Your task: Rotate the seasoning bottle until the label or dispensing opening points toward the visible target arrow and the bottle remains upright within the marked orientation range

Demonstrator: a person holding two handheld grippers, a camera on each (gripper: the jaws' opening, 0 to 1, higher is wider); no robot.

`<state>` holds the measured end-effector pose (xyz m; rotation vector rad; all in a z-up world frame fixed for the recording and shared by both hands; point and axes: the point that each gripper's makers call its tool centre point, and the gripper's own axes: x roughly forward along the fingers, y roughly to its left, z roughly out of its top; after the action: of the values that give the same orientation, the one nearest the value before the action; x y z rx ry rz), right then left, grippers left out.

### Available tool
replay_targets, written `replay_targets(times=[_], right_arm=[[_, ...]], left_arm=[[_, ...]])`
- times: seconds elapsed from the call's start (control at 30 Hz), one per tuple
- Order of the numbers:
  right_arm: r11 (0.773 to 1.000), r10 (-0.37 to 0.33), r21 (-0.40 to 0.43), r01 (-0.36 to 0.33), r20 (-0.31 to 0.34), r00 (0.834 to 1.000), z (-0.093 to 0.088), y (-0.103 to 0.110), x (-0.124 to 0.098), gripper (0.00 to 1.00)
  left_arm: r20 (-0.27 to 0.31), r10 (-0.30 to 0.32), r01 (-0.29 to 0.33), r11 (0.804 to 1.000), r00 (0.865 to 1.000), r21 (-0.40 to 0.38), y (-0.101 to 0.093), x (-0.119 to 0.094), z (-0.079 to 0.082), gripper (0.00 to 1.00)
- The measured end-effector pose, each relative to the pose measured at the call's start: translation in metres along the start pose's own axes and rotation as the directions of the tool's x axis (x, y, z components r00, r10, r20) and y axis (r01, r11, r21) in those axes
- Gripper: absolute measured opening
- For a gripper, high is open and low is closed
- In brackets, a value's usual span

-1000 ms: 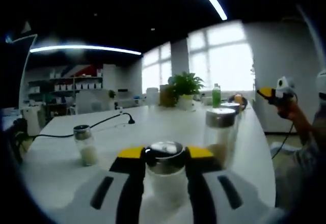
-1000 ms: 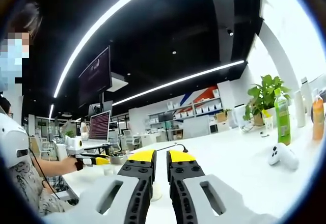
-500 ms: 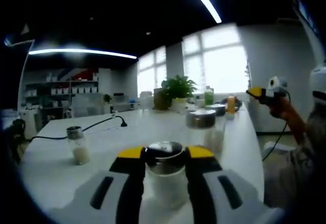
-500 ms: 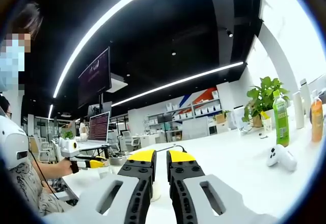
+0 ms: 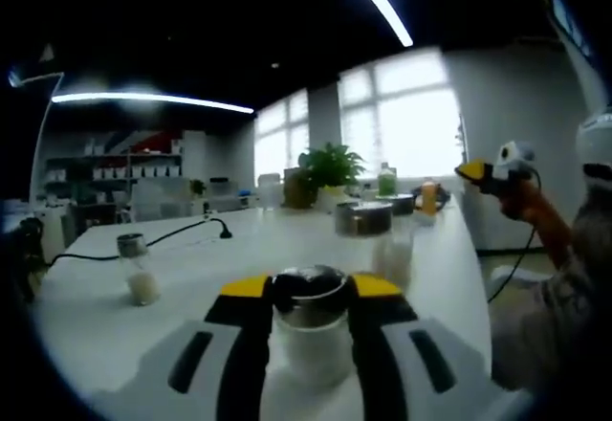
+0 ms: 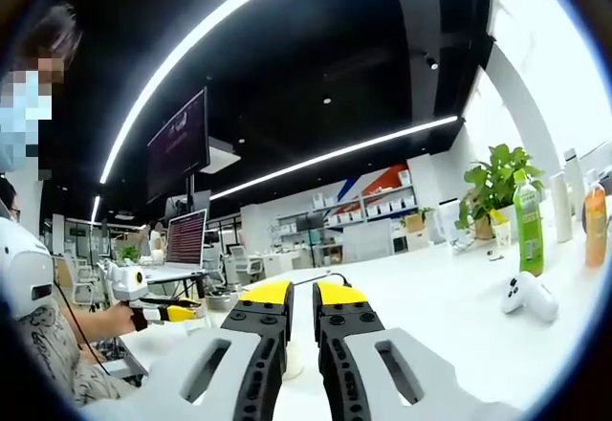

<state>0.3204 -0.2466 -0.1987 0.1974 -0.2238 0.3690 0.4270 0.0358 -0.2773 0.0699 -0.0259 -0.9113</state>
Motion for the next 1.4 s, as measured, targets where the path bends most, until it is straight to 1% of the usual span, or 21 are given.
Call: replay_targets(times=[0.1,0.23,0.4,0.43,0.5,0.57,0.6,0.67,0.73,0.77,0.8,0.83,0.9,1.0,1.1,1.2,1.4], right_arm=[[1.000,0.001,-0.004,-0.001,0.006,1.000,0.002,0.001,0.000,0.06],[1.000,0.004,-0.013,-0.004,0.009,1.000,0.004,0.001,-0.001,0.06],[1.000,-0.011,-0.010,0.011,0.026,1.000,0.010,-0.005,-0.004,0.06],[1.000,-0.012,-0.009,0.012,0.027,1.000,0.010,-0.005,-0.004,0.06],[1.000,-0.014,-0.007,0.014,0.028,1.000,0.010,-0.006,-0.003,0.06],[1.000,-0.013,-0.005,0.013,0.027,1.000,0.010,-0.006,-0.003,0.06],[1.000,-0.011,-0.005,0.011,0.026,1.000,0.009,-0.005,-0.003,0.06],[1.000,-0.008,-0.006,0.008,0.023,1.000,0.008,-0.004,-0.003,0.06],[1.000,-0.005,-0.007,0.005,0.023,1.000,0.008,-0.003,-0.003,0.06],[1.000,-0.005,-0.007,0.005,0.023,1.000,0.008,-0.003,-0.003,0.06],[1.000,-0.005,-0.006,0.006,0.023,1.000,0.008,-0.003,-0.003,0.06],[1.000,-0.006,-0.006,0.006,0.023,1.000,0.008,-0.003,-0.003,0.06],[1.000,-0.006,-0.005,0.006,0.025,1.000,0.008,-0.003,-0.004,0.06],[1.000,-0.003,-0.008,0.003,0.025,1.000,0.008,-0.003,-0.004,0.06],[1.000,0.002,-0.010,-0.002,0.026,1.000,0.008,-0.002,-0.004,0.06],[1.000,0.008,-0.007,-0.008,0.029,1.000,0.009,-0.002,-0.002,0.06],[0.999,0.036,0.000,-0.036,0.018,0.999,0.004,-0.001,0.008,0.06]], left_arm=[[-0.003,-0.013,0.013,1.000,1.000,-0.011,0.000,0.001,0.000,0.32],[0.001,-0.012,0.012,1.000,1.000,0.003,0.000,0.003,0.001,0.33],[0.019,0.022,-0.022,1.000,1.000,0.009,0.004,0.005,0.003,0.34],[0.030,0.025,-0.025,1.000,0.999,0.004,0.004,0.004,0.006,0.36],[0.051,0.040,-0.039,0.999,0.998,-0.016,0.005,0.004,0.011,0.42],[0.056,0.052,-0.051,0.999,0.997,-0.019,0.004,0.003,0.014,0.47],[0.056,0.064,-0.064,0.998,0.996,-0.001,0.005,0.003,0.015,0.46],[0.049,0.078,-0.078,0.997,0.996,0.007,0.005,0.003,0.014,0.45],[0.046,0.094,-0.094,0.996,0.995,-0.011,0.006,0.002,0.012,0.45],[0.045,0.112,-0.111,0.994,0.993,-0.023,0.007,0.000,0.012,0.45],[0.067,0.142,-0.144,0.990,0.988,0.015,0.010,-0.001,0.017,0.45],[0.072,0.160,-0.165,0.985,0.984,0.059,0.010,-0.003,0.019,0.45],[0.064,0.167,-0.170,0.984,0.984,0.046,0.007,-0.004,0.018,0.44],[0.057,0.192,-0.193,0.981,0.980,0.019,0.012,-0.005,0.016,0.44],[0.063,0.215,-0.216,0.976,0.975,0.004,0.016,-0.006,0.014,0.44],[0.060,0.214,-0.213,0.977,0.975,-0.023,0.013,-0.006,0.011,0.45],[0.046,0.223,-0.223,0.975,0.974,-0.021,0.010,-0.002,0.006,0.43]])
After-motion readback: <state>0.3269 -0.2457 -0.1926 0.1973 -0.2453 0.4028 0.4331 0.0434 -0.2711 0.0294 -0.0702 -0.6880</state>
